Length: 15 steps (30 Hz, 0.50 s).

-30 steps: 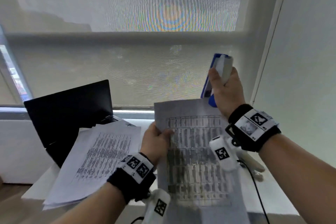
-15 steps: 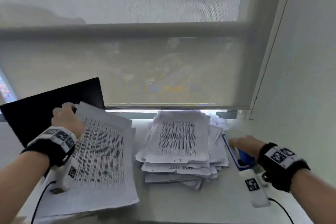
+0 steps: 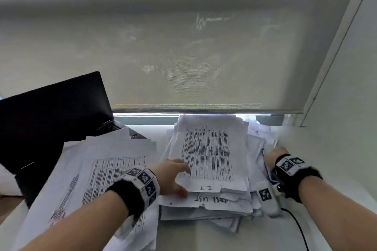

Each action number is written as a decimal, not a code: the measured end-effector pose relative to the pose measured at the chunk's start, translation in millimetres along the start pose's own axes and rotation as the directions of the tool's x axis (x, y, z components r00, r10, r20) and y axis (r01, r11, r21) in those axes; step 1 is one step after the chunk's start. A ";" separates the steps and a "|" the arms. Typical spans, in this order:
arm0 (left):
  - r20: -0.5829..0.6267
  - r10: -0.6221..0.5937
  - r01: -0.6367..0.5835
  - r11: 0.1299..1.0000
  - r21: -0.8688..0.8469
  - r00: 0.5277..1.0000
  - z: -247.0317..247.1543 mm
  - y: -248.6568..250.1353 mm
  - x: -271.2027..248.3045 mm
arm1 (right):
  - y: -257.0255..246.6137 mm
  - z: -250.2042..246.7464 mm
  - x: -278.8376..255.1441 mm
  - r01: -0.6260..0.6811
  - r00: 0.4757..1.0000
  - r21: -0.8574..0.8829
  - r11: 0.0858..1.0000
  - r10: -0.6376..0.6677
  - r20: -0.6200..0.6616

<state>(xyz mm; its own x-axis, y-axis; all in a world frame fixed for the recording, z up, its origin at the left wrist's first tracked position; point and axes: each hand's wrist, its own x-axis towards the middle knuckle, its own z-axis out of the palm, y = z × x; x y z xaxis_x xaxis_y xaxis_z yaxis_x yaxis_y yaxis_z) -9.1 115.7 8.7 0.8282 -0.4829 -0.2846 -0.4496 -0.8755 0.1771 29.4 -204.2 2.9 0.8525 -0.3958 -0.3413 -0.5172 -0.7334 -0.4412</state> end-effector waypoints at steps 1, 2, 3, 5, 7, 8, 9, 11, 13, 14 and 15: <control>0.027 0.016 -0.016 1.000 -0.026 1.000 1.8 -1.4 3.8 | -3.1 0.5 0.0 0.010 1.000 -0.038 0.999 -0.010 -0.001; 0.049 0.028 -0.026 0.999 -0.041 0.998 2.0 -3.2 5.3 | -2.4 0.6 9.1 0.043 0.999 -0.028 0.999 -0.043 -0.015; 0.059 0.040 -0.037 0.998 -0.048 0.997 2.5 -6.0 6.3 | -1.8 0.7 11.3 0.066 0.996 -0.078 0.995 -0.070 -0.052; 0.044 0.065 -0.061 0.996 -0.068 0.997 -0.6 -7.2 4.9 | -1.4 -0.7 21.5 -0.020 0.994 0.090 0.996 0.029 -0.103; -0.022 0.070 -0.072 0.990 -0.119 0.997 -5.1 -5.5 2.3 | 0.3 -3.2 22.4 -0.038 0.985 0.069 0.997 0.049 -0.166; -0.063 0.047 -0.056 0.988 -0.143 0.997 -6.7 -4.0 -0.1 | -1.1 -5.2 20.8 -0.043 0.976 0.065 0.997 0.056 -0.209; -0.098 0.020 -0.036 0.985 -0.167 0.995 -9.0 -1.8 -3.1 | -4.0 -6.9 14.1 -0.036 0.965 0.033 0.999 0.043 -0.260; -0.152 -0.008 -0.027 0.974 -0.225 0.988 -12.9 2.5 -9.8 | -11.4 -6.4 -4.9 0.123 0.933 -0.036 0.992 -0.128 -0.337; -0.160 -0.003 -0.048 0.948 -0.316 0.987 -13.9 7.7 -17.7 | -18.1 -2.7 -34.0 0.418 0.863 -0.045 0.908 -0.411 -0.294; -0.146 0.001 -0.056 0.929 -0.367 0.989 -15.3 11.3 -22.8 | -18.3 0.4 -45.8 0.544 0.810 -0.045 0.838 -0.538 -0.231; -0.125 -0.003 -0.049 0.909 -0.413 0.992 -16.0 13.9 -28.5 | -17.8 3.0 -60.3 0.633 0.762 -0.044 0.773 -0.631 -0.145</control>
<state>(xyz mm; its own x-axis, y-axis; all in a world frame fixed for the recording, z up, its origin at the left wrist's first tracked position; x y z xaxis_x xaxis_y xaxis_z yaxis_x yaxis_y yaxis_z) -33.6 117.5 34.4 0.8647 -0.4743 -0.1655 -0.3115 -0.7647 0.5641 -13.0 -165.6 28.9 0.9869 0.0815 0.1389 0.1428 -0.8420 -0.5202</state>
